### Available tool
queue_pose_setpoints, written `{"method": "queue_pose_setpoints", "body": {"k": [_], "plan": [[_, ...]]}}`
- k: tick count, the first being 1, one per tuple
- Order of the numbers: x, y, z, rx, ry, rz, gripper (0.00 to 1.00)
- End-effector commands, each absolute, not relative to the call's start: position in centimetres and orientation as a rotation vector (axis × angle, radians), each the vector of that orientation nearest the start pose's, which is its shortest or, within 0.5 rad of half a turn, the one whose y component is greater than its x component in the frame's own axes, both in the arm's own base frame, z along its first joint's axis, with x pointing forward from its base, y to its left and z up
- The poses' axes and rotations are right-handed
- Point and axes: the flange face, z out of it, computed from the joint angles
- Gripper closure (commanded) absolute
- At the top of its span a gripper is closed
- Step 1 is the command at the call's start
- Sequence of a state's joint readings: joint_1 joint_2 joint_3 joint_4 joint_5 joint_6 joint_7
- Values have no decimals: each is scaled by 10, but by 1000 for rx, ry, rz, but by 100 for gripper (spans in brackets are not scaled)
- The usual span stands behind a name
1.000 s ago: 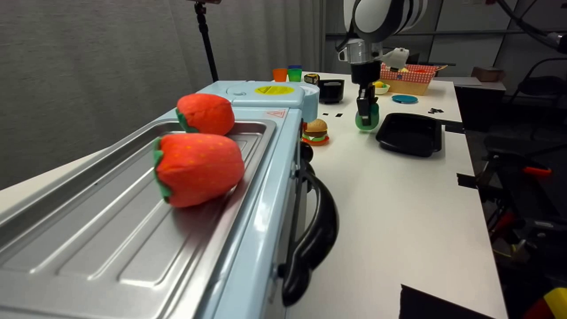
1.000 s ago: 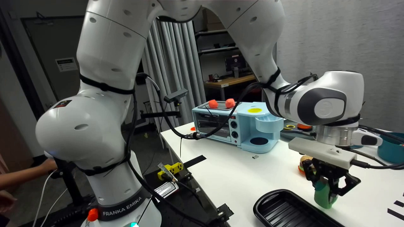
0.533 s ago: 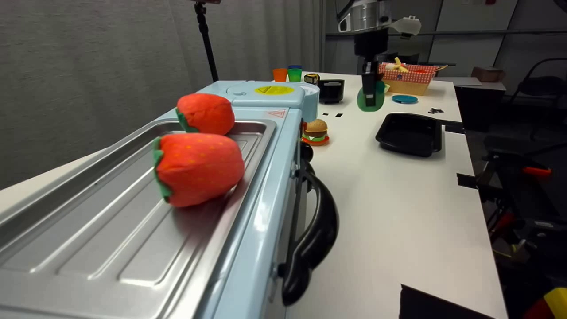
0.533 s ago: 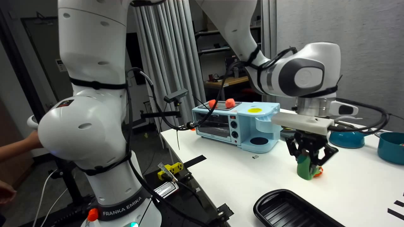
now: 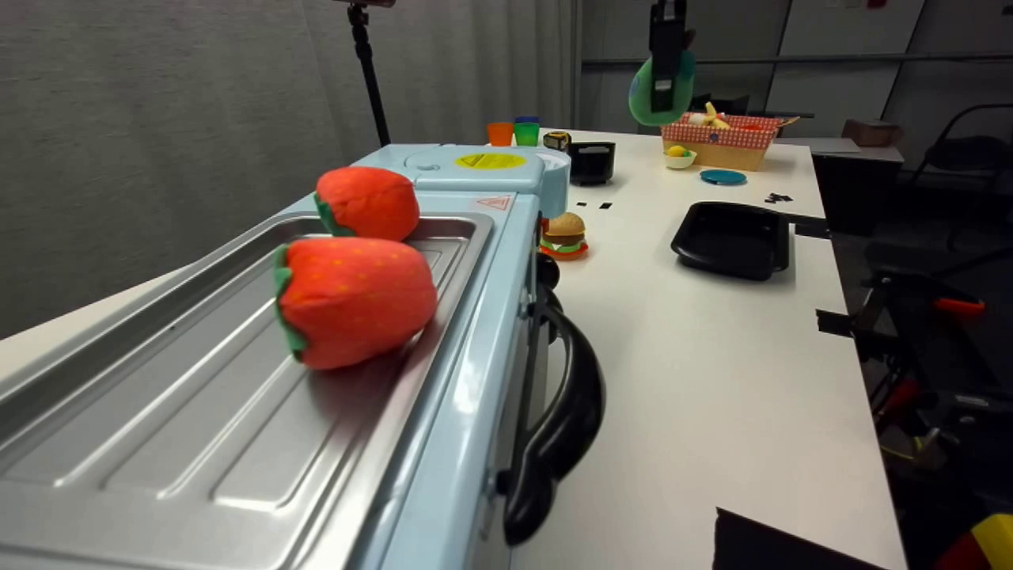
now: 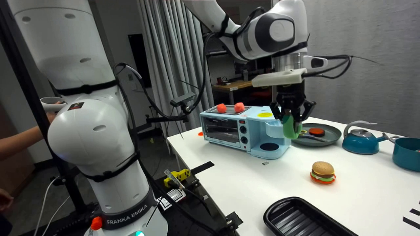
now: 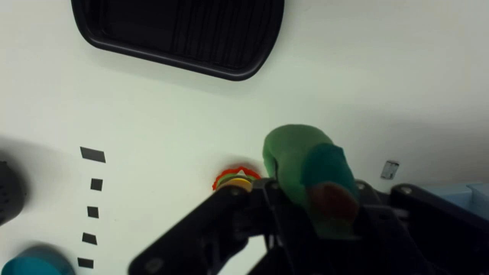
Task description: Put the green pear in the coffeemaker chamber
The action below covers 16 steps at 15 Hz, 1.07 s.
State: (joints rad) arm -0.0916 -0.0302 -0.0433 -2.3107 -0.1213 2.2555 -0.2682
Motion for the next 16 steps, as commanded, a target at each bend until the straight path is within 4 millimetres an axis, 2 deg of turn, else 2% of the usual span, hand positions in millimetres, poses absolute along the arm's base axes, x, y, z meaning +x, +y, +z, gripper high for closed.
{"method": "queue_pose_setpoints", "body": {"k": [1, 6, 11, 13, 16], "plan": [[496, -38, 392, -3243, -439, 2, 95], [523, -3, 410, -3244, -580, -76, 95], [556, 22, 411, -3233, -655, -123, 95], [568, 19, 405, -3221, -678, -120, 95], [584, 12, 386, -3211, -689, -86, 95]]}}
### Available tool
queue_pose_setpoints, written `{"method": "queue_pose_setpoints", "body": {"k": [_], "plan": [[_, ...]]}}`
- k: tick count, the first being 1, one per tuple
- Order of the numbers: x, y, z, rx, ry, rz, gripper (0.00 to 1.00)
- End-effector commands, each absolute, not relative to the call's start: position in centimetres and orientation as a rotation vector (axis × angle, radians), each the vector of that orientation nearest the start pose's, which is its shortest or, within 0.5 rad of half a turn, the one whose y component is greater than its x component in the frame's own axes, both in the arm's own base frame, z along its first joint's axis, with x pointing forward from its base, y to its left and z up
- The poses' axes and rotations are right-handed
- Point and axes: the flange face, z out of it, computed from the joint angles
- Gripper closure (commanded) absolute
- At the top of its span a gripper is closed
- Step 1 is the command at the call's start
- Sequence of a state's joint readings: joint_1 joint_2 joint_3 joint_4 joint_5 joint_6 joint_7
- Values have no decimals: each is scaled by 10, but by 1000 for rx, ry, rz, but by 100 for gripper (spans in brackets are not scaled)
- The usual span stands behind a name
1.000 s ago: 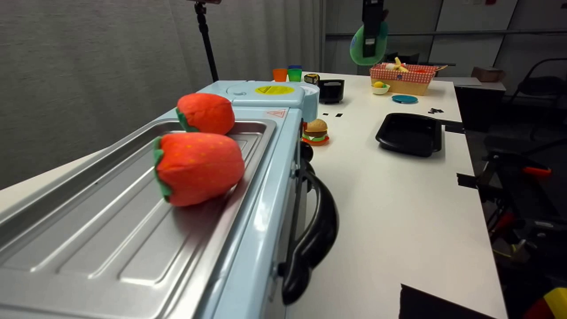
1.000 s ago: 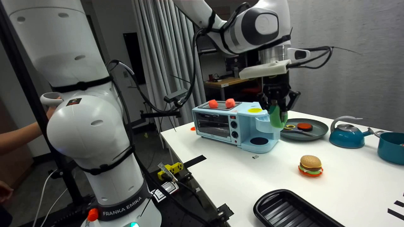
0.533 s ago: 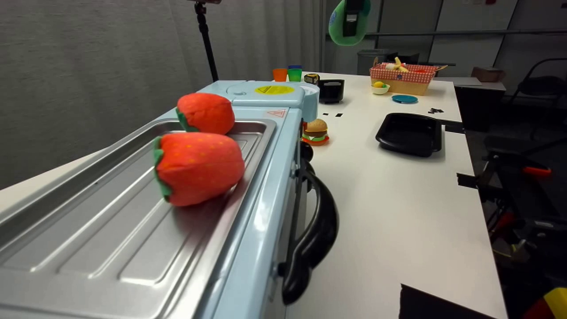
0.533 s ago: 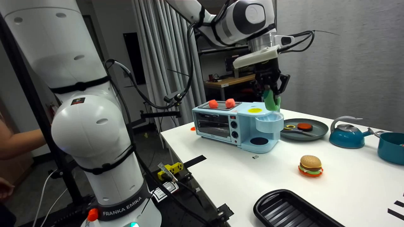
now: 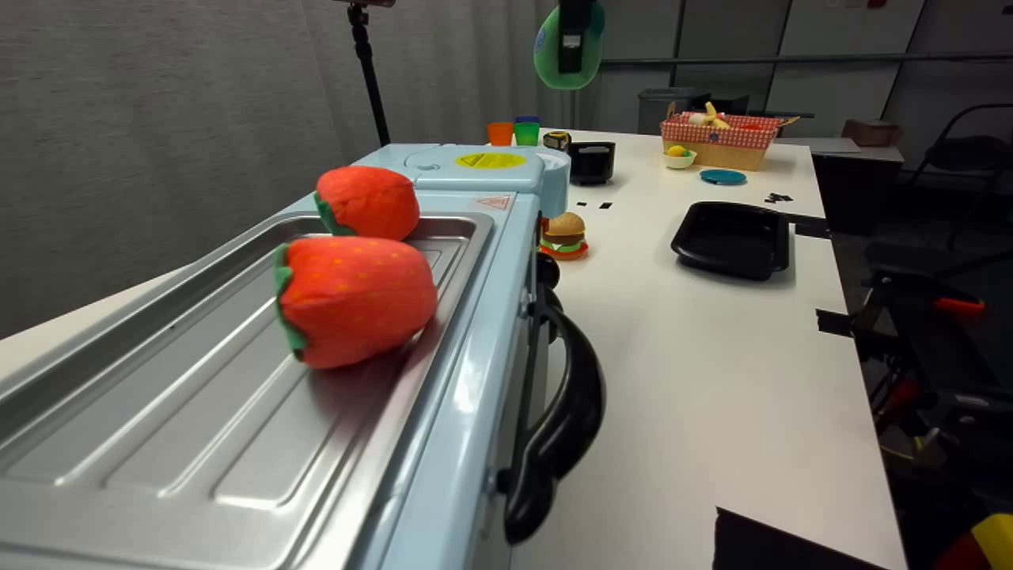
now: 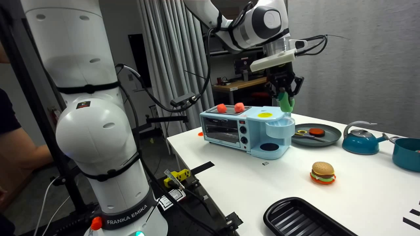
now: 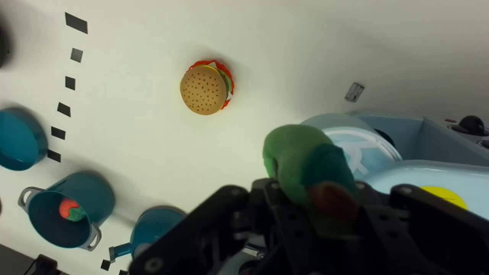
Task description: Put the green pear in the coffeemaker chamber
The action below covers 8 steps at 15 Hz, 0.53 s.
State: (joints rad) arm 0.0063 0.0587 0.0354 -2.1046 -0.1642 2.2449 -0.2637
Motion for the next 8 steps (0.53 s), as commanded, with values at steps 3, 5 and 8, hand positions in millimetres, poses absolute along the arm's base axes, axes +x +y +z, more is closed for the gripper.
{"method": "queue_pose_setpoints", "body": {"k": [3, 5, 8], "plan": [[595, 6, 369, -3201, -691, -36, 95], [600, 4, 361, -3197, -698, -17, 95], [607, 3, 354, -3188, -717, -7, 95]]}}
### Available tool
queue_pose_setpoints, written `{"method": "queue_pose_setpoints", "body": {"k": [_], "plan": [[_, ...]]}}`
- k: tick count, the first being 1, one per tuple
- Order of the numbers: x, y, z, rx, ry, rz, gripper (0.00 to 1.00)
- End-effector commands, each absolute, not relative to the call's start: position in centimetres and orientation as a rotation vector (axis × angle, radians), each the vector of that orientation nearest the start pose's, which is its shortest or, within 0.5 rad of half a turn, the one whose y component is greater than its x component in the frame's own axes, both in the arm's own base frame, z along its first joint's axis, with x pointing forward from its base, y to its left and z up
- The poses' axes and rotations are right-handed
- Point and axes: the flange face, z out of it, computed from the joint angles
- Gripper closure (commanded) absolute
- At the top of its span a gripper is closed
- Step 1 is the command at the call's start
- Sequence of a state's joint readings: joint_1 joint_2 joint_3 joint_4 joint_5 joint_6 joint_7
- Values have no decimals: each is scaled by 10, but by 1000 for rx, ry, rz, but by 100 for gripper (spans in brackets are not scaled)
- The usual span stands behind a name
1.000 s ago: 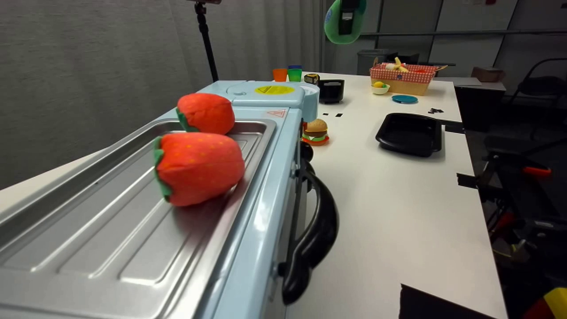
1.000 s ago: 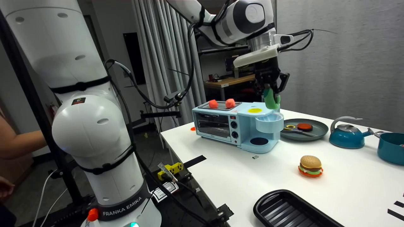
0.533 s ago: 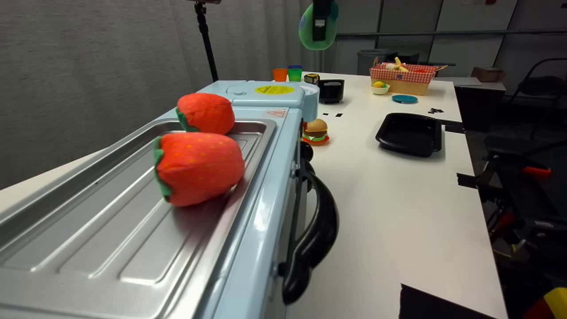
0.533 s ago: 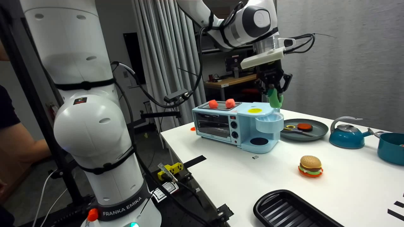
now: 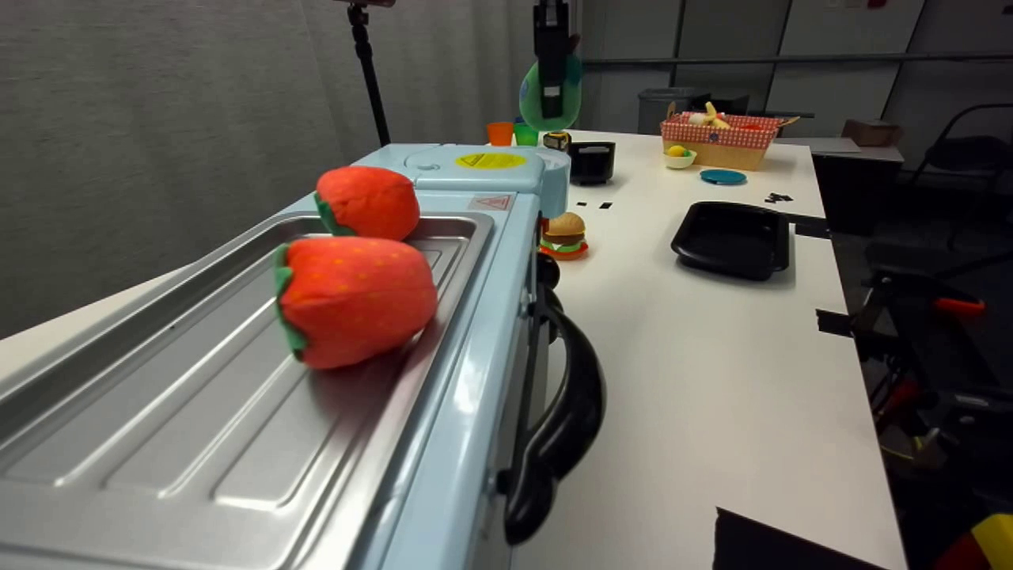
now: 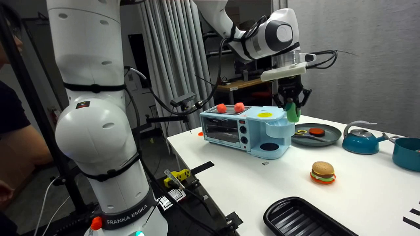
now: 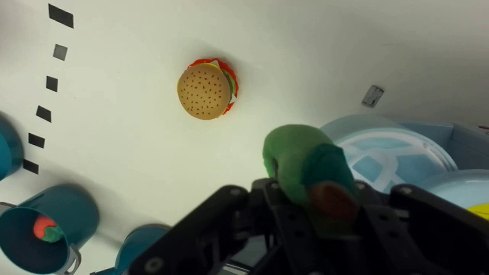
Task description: Put the green pear in the coffeemaker chamber
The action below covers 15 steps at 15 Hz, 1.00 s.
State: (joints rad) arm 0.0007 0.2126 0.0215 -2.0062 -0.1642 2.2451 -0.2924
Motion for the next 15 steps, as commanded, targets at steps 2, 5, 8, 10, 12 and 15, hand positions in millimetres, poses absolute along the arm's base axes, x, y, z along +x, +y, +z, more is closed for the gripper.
{"method": "queue_pose_setpoints", "body": {"k": [2, 5, 8, 10, 12, 15], "plan": [[610, 3, 353, -3184, -733, 5, 95], [613, 3, 351, -3180, -747, 12, 95], [615, 4, 350, -3166, -747, 7, 95], [616, 5, 349, -3156, -738, 4, 95], [616, 6, 348, -3141, -719, 2, 95], [616, 8, 347, -3115, -702, -9, 95]]}}
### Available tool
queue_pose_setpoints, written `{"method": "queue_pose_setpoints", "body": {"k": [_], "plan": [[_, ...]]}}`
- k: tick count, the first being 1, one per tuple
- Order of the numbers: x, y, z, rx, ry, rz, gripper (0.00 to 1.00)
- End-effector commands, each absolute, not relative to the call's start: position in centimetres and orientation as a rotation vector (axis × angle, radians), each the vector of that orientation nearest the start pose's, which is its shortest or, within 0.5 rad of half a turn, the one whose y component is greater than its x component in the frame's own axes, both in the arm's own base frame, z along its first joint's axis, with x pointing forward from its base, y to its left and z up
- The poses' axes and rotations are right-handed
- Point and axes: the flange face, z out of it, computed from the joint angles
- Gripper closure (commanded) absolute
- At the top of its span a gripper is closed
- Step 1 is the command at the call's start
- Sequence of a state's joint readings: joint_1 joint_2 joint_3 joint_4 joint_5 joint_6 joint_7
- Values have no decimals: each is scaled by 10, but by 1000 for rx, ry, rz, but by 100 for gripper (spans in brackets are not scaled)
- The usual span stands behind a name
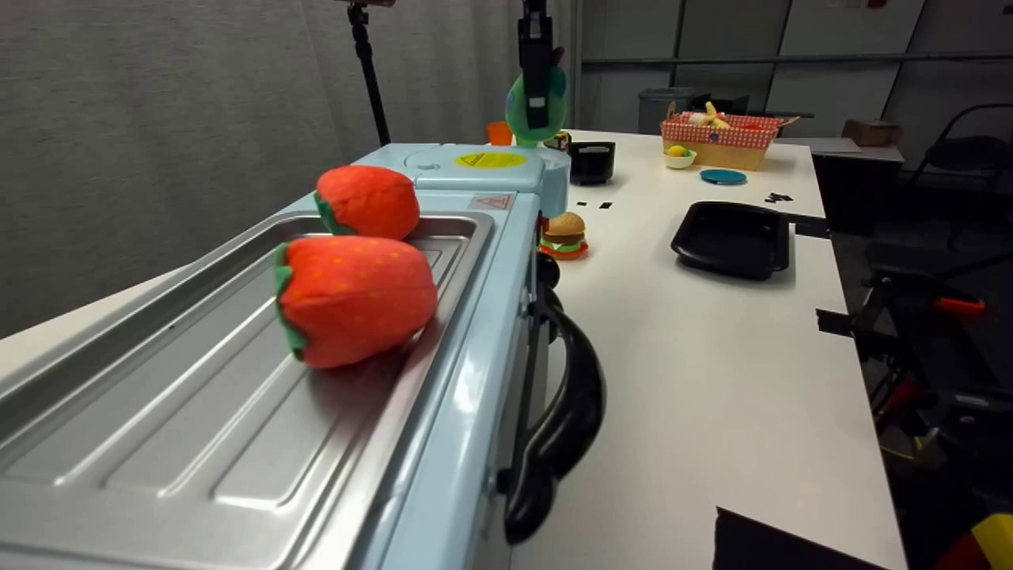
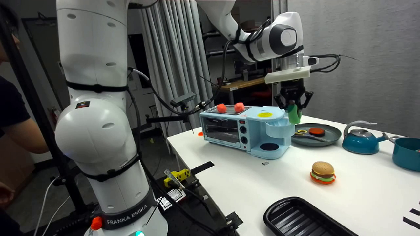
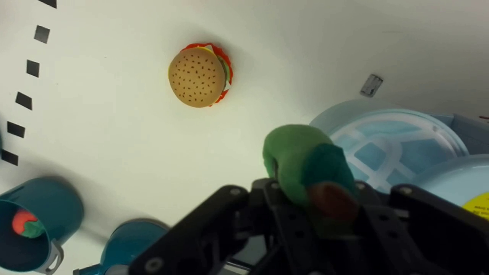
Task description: Put the green pear in the coffeemaker chamber
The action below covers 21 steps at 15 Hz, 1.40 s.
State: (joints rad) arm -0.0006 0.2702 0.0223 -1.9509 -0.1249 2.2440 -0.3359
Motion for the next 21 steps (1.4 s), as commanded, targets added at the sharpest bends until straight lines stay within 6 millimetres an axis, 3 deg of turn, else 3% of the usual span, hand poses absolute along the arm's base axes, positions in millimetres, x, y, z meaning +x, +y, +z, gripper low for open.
{"method": "queue_pose_setpoints", "body": {"k": [1, 21], "plan": [[616, 8, 347, -3104, -697, -12, 95], [614, 14, 345, -2991, -644, 30, 95]]}}
